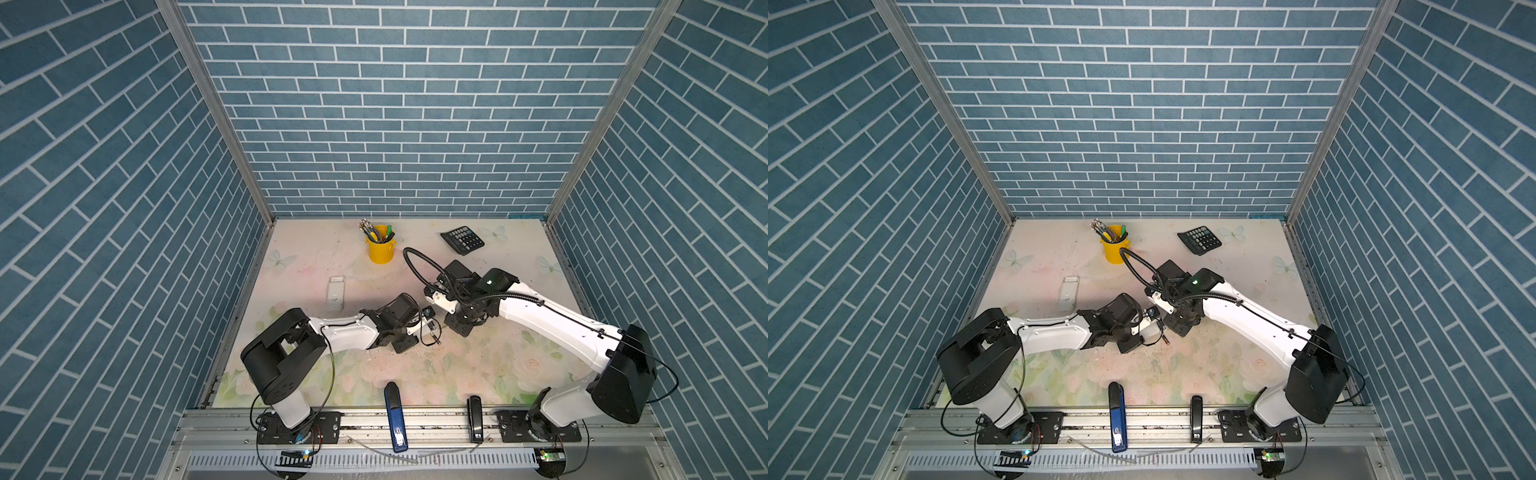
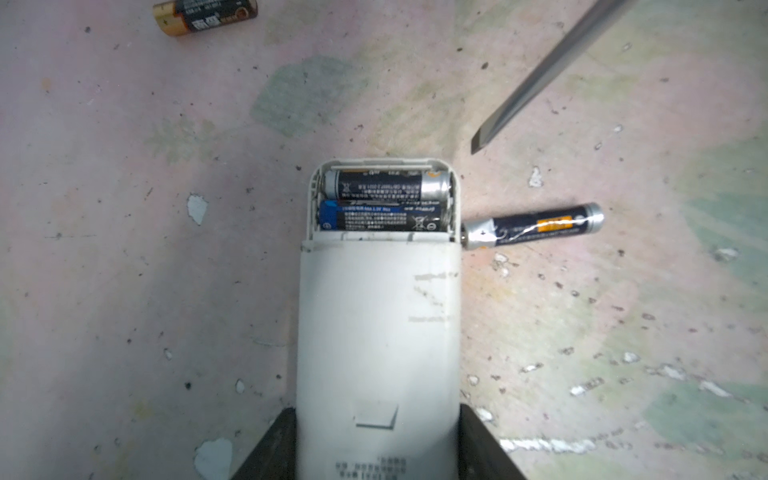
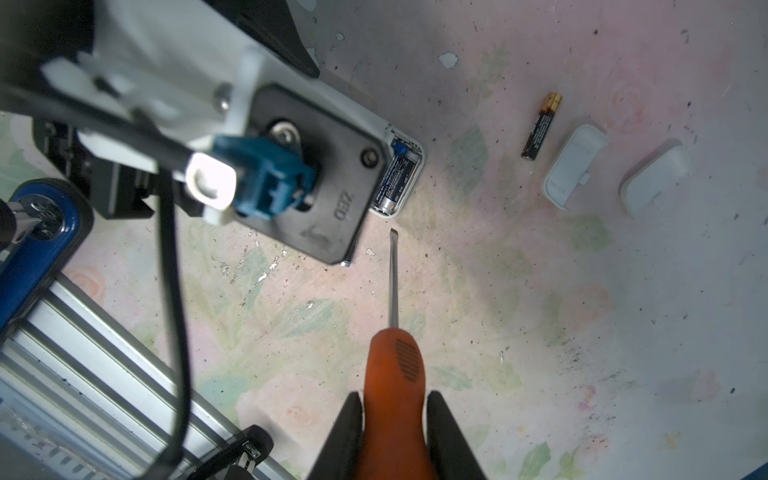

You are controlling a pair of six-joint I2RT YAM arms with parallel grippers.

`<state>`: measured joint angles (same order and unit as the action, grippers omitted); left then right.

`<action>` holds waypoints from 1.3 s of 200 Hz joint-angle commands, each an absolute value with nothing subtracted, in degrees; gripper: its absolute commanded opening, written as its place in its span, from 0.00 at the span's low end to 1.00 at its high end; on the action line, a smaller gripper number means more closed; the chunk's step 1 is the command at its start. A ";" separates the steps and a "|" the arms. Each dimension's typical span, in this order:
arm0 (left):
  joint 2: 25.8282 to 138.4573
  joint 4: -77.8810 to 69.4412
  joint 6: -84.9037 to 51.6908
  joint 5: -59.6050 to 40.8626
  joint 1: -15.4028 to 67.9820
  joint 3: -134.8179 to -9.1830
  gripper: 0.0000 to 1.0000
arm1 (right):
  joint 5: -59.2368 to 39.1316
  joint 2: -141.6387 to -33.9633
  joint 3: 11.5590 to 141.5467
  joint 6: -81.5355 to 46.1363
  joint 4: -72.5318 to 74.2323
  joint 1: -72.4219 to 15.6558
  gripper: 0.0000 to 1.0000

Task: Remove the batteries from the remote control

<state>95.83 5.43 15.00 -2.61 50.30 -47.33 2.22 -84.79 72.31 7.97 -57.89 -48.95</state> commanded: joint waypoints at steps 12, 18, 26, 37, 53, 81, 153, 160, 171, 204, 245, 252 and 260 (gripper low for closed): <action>97.53 7.99 15.72 -2.44 50.80 -47.46 0.26 | 0.56 -83.14 72.32 10.02 -57.88 -48.76 0.00; 97.53 7.97 15.67 -2.39 50.79 -47.46 0.25 | 0.51 -83.22 72.33 10.02 -57.72 -48.86 0.00; 97.53 7.96 15.66 -2.40 50.80 -47.42 0.25 | 0.43 -83.39 72.42 10.11 -57.59 -48.83 0.00; 97.54 8.05 15.63 -2.37 50.80 -47.38 0.25 | 0.39 -83.58 72.54 10.28 -57.40 -48.82 0.00; 97.54 7.98 15.65 -2.37 50.80 -47.37 0.25 | 0.50 -83.76 72.68 10.37 -56.98 -48.86 0.00; 97.54 8.07 15.65 -2.37 50.80 -47.46 0.25 | 0.50 -84.11 72.71 10.45 -56.25 -48.80 0.00; 97.55 8.04 15.67 -2.37 50.80 -47.46 0.25 | 0.20 -84.36 72.60 10.45 -55.48 -48.84 0.00; 97.51 8.06 15.64 -2.40 50.80 -47.46 0.25 | 0.25 -84.37 72.60 10.40 -55.55 -48.81 0.00; 97.56 8.13 15.65 -2.37 50.80 -47.48 0.25 | 0.26 -84.29 72.68 10.43 -55.55 -48.80 0.00; 97.53 8.00 15.66 -2.51 50.80 -47.46 0.25 | 0.16 -84.20 72.51 10.29 -55.29 -48.77 0.00; 97.55 8.04 15.53 -2.52 50.80 -47.48 0.24 | 0.00 -84.09 71.83 10.02 -53.99 -48.79 0.00; 97.54 8.09 15.56 -2.51 50.80 -47.46 0.24 | -0.04 -84.20 71.76 9.97 -53.89 -48.85 0.00; 97.50 8.06 15.57 -2.46 50.80 -47.37 0.24 | -0.02 -84.20 71.64 9.81 -53.67 -48.78 0.00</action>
